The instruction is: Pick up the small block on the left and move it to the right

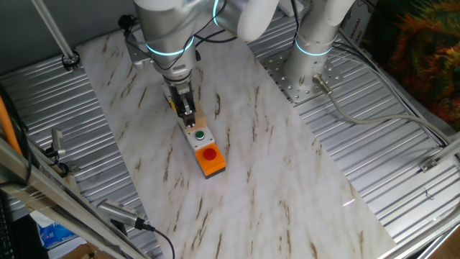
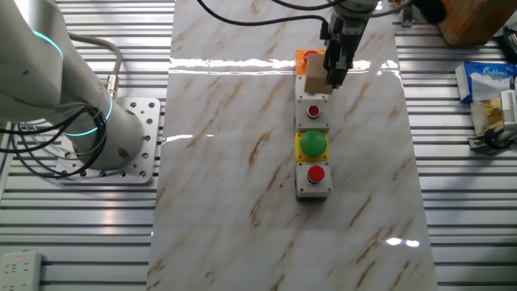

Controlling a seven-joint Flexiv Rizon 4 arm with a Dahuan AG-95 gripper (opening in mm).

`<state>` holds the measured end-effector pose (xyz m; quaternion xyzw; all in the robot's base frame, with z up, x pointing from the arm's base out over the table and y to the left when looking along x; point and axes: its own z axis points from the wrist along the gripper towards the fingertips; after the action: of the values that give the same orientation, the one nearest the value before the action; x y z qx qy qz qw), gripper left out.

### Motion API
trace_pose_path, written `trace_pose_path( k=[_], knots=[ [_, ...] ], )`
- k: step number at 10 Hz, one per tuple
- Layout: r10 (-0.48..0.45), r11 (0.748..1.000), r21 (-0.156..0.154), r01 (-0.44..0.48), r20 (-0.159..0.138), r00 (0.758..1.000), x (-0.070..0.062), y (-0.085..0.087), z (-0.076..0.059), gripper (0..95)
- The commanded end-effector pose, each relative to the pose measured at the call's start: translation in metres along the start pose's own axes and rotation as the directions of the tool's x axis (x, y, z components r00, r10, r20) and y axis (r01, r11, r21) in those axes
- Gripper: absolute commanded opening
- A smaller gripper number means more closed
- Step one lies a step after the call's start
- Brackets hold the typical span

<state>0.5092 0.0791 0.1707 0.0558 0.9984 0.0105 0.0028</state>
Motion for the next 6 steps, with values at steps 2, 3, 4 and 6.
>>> trace_pose_path(
  k=[2,3,4,6],
  knots=[
    [0.003,1.0,-0.002,-0.003,0.015,1.0,0.0013,-0.0007,-0.0001,0.0],
    [0.004,1.0,-0.003,-0.004,0.016,1.0,0.0013,-0.0007,-0.0001,0.0],
    [0.006,1.0,-0.001,-0.006,0.014,1.0,0.0013,-0.0007,-0.0001,0.0],
    [0.009,1.0,-0.002,-0.009,0.013,1.0,0.0013,-0.0007,-0.0001,0.0]
  ],
)
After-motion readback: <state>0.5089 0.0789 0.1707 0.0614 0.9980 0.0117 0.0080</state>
